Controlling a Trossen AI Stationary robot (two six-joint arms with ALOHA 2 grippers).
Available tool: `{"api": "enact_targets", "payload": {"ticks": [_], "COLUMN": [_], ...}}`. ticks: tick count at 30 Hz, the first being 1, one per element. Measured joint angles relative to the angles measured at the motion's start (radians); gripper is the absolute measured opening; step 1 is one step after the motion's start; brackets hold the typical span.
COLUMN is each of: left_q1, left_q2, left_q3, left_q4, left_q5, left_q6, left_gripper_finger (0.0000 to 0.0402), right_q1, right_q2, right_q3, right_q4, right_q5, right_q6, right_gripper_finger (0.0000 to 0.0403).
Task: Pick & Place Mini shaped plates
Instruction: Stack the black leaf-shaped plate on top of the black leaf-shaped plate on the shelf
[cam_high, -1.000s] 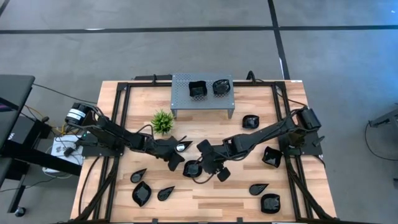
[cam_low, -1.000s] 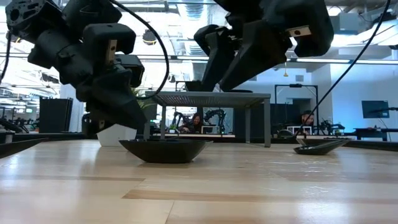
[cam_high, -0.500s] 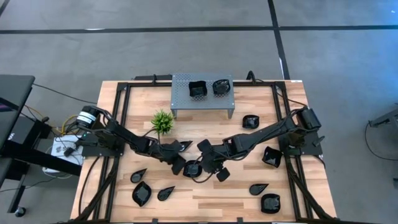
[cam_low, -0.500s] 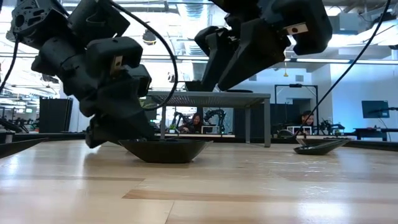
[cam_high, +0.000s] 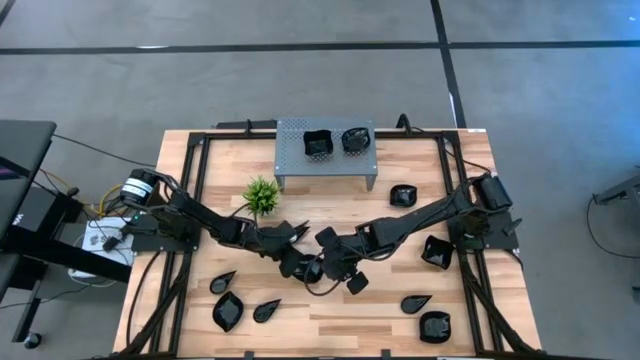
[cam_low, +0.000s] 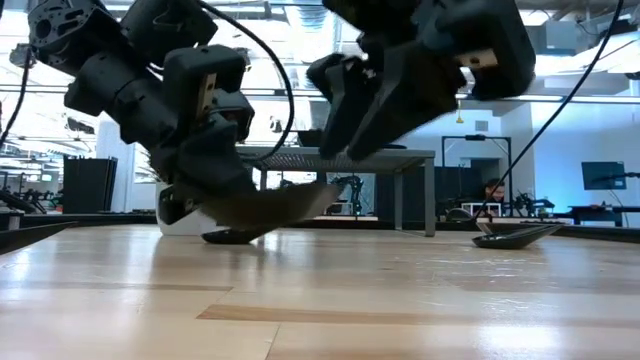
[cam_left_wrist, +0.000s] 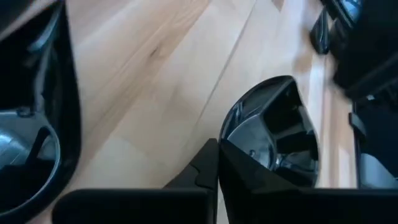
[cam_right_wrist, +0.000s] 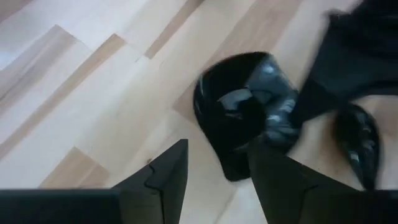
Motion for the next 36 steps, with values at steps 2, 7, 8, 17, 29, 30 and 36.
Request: {"api": "enact_targets", "payload": {"ticks": [2, 7, 8, 17, 29, 30, 36], "left_q1": [0.012, 0.051, 0.056, 0.106, 0.122, 0.122, 0.122], "left_q2": [-0.011, -0.015, -0.015, -0.015, -0.015, -0.015, -0.015], "left_q3": [0.000, -0.001, -0.001, -0.002, -0.002, -0.002, -0.002], "left_q4": [-0.004, -0.004, -0.005, -0.008, 0.033, 0.033, 0.035], "left_q5": [0.003, 0.048, 0.058, 0.084, 0.089, 0.089, 0.094], "left_q6": [0.008, 0.004, 0.000, -0.016, -0.040, -0.042, -0.044], "left_gripper_finger": [0.0005, 0.0005, 0.0005, 0.0006, 0.0016, 0.0016, 0.0017], "right_q1": [0.005, 0.008, 0.008, 0.000, -0.039, -0.039, -0.039], "right_q2": [0.026, 0.049, 0.049, 0.046, 0.047, 0.047, 0.047], "right_q3": [0.000, 0.001, 0.001, 0.001, 0.001, 0.001, 0.001], "right_q4": [0.023, 0.056, 0.064, 0.060, 0.048, 0.048, 0.047], "right_q5": [0.008, 0.075, 0.079, 0.079, 0.068, 0.068, 0.072], "right_q6": [-0.037, -0.118, -0.127, -0.161, -0.142, -0.142, -0.142], "right_gripper_finger": [0.0161, 0.0161, 0.0161, 0.0119, 0.0005, 0.0008, 0.0029]}}
